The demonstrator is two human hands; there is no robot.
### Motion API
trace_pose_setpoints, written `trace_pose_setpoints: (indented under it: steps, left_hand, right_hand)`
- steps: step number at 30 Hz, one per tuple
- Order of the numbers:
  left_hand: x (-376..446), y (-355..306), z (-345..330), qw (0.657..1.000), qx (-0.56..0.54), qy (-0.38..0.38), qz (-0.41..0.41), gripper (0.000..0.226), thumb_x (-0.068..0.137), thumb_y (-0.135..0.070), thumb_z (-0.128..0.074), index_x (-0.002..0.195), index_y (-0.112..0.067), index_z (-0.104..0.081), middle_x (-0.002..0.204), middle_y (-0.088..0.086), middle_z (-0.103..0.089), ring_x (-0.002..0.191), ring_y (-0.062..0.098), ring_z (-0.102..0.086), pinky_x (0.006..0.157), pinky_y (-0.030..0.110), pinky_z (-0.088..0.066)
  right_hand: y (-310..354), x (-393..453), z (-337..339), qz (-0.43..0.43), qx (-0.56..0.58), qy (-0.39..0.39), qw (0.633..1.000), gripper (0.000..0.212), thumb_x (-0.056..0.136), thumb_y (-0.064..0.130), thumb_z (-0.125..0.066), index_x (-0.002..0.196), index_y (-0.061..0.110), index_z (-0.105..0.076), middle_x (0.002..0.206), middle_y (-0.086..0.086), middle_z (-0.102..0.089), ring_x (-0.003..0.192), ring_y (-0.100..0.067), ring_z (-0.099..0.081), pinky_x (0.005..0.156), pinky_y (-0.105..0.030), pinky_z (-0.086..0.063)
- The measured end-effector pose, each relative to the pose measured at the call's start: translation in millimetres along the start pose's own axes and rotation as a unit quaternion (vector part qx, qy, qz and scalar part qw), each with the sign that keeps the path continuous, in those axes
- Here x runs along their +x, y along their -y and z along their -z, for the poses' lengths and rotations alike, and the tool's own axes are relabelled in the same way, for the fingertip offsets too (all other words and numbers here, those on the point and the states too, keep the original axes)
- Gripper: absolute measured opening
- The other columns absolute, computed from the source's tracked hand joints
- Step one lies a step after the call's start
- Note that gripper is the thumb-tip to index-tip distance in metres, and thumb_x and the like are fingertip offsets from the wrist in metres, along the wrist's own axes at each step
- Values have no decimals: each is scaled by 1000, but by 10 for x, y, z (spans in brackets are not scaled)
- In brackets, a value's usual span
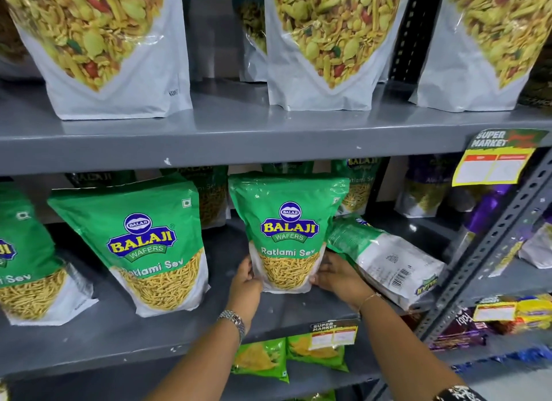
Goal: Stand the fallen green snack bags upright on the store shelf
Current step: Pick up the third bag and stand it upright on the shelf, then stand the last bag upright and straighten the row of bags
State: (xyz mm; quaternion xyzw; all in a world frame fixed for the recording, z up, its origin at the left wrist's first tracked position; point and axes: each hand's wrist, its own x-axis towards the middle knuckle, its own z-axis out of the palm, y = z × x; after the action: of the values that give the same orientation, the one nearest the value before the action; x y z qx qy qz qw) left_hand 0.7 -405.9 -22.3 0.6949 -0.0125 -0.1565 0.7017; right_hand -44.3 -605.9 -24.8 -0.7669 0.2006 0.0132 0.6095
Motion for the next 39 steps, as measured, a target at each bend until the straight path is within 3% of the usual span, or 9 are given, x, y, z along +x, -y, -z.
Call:
trace_pose_setpoints:
  steps: [7, 11, 15, 20, 24, 30, 32, 34, 39]
  left_hand:
    - [-1, -25, -15, 1000, 14, -19, -4, 58, 86, 13, -34, 138, -11, -44, 135, 14, -56, 125, 32, -52, 99, 47, -44]
    - [-144, 206, -6, 994, -32, -99, 45, 61, 84, 19, -32, 141, -2, -35, 143, 21, -44, 131, 31, -45, 88, 32, -38]
    - [-286, 354, -204, 993, -27, -95, 56, 55, 84, 20, -31, 136, 5, -40, 137, 25, -48, 128, 36, -46, 73, 28, -42]
    - [-430, 383, -702, 995, -23, -35, 93, 42, 87, 10, -41, 129, 4, -48, 117, 18, -58, 109, 30, -56, 96, 43, -45]
    - [-457, 272, -1131, 987, -36, 54, 149, 41, 86, 9, -42, 123, -5, -53, 89, 9, -60, 76, 22, -56, 59, 27, -42]
    - [-266, 148, -1564, 982, -19, 89, 163, 14, 89, -20, -54, 77, -14, -60, 102, 18, -65, 98, 33, -63, 90, 46, -51]
    - [-128, 157, -1642, 984, 1, 79, 160, 21, 89, -23, -55, 70, -16, -55, 100, 18, -61, 96, 30, -60, 98, 48, -49]
    - [-16, 187, -1691, 983, 9, 70, 168, 23, 87, -19, -59, 65, -12, -53, 93, 18, -57, 90, 26, -56, 93, 46, -49]
    - [46, 155, -1771, 990, -35, 45, 128, 17, 77, 12, -55, 76, -2, -64, 86, 19, -64, 83, 26, -59, 77, 38, -48]
  right_hand:
    - [69, -107, -51, 65, -91, -50, 993, 51, 79, -5, -65, 127, 8, -52, 111, -11, -68, 109, -30, -64, 89, -36, -53]
    - [154, -242, 453, 136, -308, -267, 903, 45, 75, 6, -61, 119, 16, -59, 106, -11, -70, 99, -32, -64, 79, -32, -51]
    - [192, -241, 1002, -26, -487, -253, 835, 56, 86, 40, -58, 133, 12, -46, 131, -17, -54, 120, -38, -50, 98, -41, -43]
    - [165, -293, 966, -54, -561, -249, 787, 58, 90, 58, -35, 126, 15, -53, 130, -12, -57, 119, -33, -53, 99, -41, -40]
    - [243, -349, 1099, -43, -501, -266, 823, 43, 89, 48, -44, 111, 15, -63, 118, -13, -66, 112, -32, -61, 95, -41, -46]
    - [143, -234, 1489, -24, -336, -224, 914, 31, 79, 20, -72, 94, -6, -71, 98, -31, -71, 92, -23, -72, 76, -23, -53]
    - [25, -189, 1506, -106, -281, -185, 936, 32, 96, 16, -48, 118, -3, -61, 123, -26, -63, 114, -26, -62, 87, -25, -46]
    - [-65, -171, 1536, -151, -209, -159, 953, 36, 101, 14, -35, 127, -1, -54, 127, -22, -59, 116, -31, -58, 91, -28, -42]
    - [-129, -134, 1584, -165, 55, -180, 968, 9, 94, 5, -50, 89, 2, -57, 81, -15, -57, 65, -24, -50, 83, -39, -46]
